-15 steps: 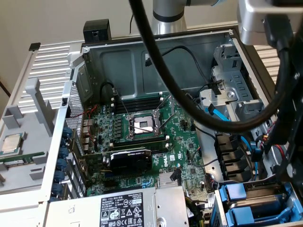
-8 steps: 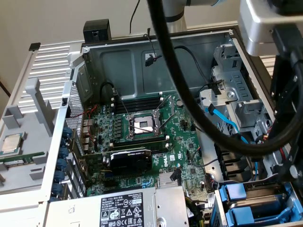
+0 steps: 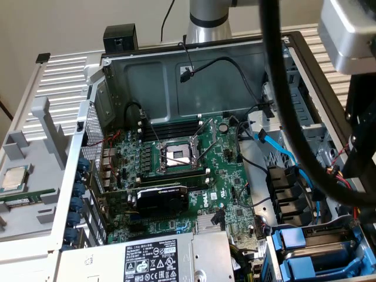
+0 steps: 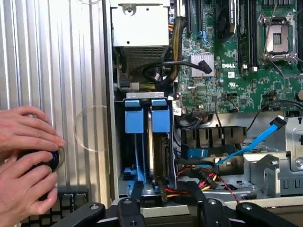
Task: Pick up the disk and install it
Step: 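Insert the first disk wire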
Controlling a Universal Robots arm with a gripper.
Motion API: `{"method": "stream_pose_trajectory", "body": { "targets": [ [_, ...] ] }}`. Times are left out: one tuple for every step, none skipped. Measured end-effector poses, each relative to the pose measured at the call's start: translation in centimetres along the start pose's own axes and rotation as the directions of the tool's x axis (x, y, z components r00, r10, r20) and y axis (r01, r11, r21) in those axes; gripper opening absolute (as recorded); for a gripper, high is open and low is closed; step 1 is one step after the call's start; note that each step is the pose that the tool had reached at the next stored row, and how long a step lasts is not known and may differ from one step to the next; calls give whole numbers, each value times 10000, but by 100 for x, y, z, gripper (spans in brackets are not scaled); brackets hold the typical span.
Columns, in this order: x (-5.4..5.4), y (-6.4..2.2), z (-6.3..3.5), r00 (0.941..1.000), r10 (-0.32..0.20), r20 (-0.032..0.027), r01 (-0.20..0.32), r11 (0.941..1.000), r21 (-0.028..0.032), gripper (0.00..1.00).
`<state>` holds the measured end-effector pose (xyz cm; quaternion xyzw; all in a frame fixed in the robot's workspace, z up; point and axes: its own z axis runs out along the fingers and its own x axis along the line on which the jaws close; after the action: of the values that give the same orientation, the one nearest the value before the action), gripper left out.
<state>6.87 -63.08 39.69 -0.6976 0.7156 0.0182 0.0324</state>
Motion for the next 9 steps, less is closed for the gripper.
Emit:
{"method": "stream_pose_trajectory", "body": {
  "targets": [
    [0,0,1,9998,-184,3,184,9998,-14,49],
    [0,0,2,9994,-359,7,359,9994,-26,49],
    [0,0,3,9986,-537,11,537,9986,-38,49],
    [1,0,7,9973,-734,16,734,9973,-52,49],
    [3,0,12,9961,-881,21,881,9961,-63,49],
    [12,0,17,9954,-960,21,960,9954,-67,49],
    [32,-1,24,9950,-997,23,997,9950,-70,49],
    [58,-1,33,9948,-1015,25,1015,9948,-71,49],
    [87,-2,46,9948,-1022,29,1022,9947,-72,49]
  ]
}}
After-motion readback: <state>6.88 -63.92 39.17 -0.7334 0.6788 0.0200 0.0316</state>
